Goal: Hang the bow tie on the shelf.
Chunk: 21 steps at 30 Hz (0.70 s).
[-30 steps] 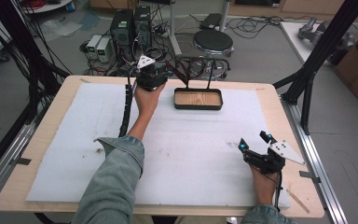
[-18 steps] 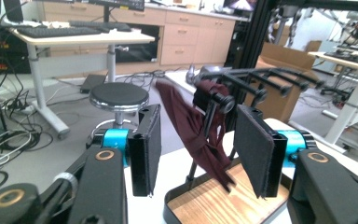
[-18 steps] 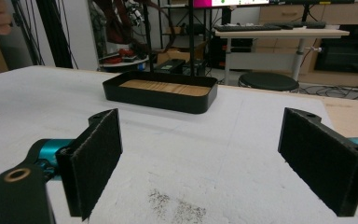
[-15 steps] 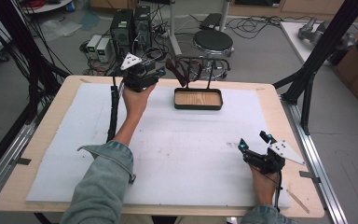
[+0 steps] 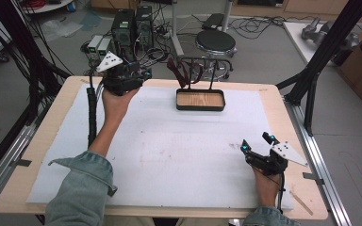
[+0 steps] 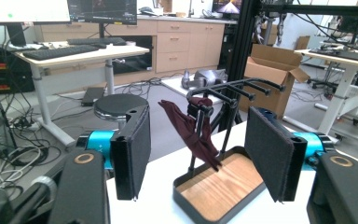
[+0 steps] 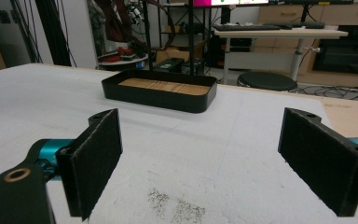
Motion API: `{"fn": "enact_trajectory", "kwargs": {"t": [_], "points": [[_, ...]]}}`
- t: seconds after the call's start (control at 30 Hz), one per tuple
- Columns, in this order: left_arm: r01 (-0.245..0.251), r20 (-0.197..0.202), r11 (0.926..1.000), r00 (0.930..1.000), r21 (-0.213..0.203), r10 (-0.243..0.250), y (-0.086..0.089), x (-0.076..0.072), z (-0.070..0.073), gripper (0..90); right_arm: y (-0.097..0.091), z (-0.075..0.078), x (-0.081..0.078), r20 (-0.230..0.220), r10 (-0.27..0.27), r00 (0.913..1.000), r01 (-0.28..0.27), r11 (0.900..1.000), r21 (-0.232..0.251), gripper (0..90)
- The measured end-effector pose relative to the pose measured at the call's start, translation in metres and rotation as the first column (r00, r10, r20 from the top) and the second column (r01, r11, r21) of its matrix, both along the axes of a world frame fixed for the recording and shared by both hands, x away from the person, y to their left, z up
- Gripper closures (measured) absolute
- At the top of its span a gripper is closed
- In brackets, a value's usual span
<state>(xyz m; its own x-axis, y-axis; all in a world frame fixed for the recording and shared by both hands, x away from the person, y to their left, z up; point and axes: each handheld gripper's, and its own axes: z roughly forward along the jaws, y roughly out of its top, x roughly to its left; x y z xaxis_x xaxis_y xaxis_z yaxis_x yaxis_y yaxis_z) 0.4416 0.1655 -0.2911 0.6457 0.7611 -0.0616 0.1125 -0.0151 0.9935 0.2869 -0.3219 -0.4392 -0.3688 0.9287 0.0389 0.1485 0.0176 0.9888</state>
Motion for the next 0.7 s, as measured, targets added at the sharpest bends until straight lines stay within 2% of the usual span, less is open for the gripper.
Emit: {"fn": "enact_trajectory", "kwargs": {"t": [0.13,0.33,0.7], "points": [[0.01,-0.002,0.9997,1.0,0.021,-0.01,0.015,-0.013,0.003,36.0,0.0,0.0,0.0,0.0,-0.001,1.0,0.001,1.0,-0.002,12.5],[-0.01,0.015,0.9993,0.9998,0.035,0.009,0.037,-0.037,0.005,31.4,0.0,0.0,0.001,-0.001,-0.004,1.0,0.004,1.0,-0.001,12.5],[-0.061,0.013,0.9967,0.9981,0.053,0.061,0.074,-0.073,-0.004,25.0,0.001,0.0,0.001,-0.001,-0.005,1.0,0.005,0.9999,-0.009,12.5]]}}
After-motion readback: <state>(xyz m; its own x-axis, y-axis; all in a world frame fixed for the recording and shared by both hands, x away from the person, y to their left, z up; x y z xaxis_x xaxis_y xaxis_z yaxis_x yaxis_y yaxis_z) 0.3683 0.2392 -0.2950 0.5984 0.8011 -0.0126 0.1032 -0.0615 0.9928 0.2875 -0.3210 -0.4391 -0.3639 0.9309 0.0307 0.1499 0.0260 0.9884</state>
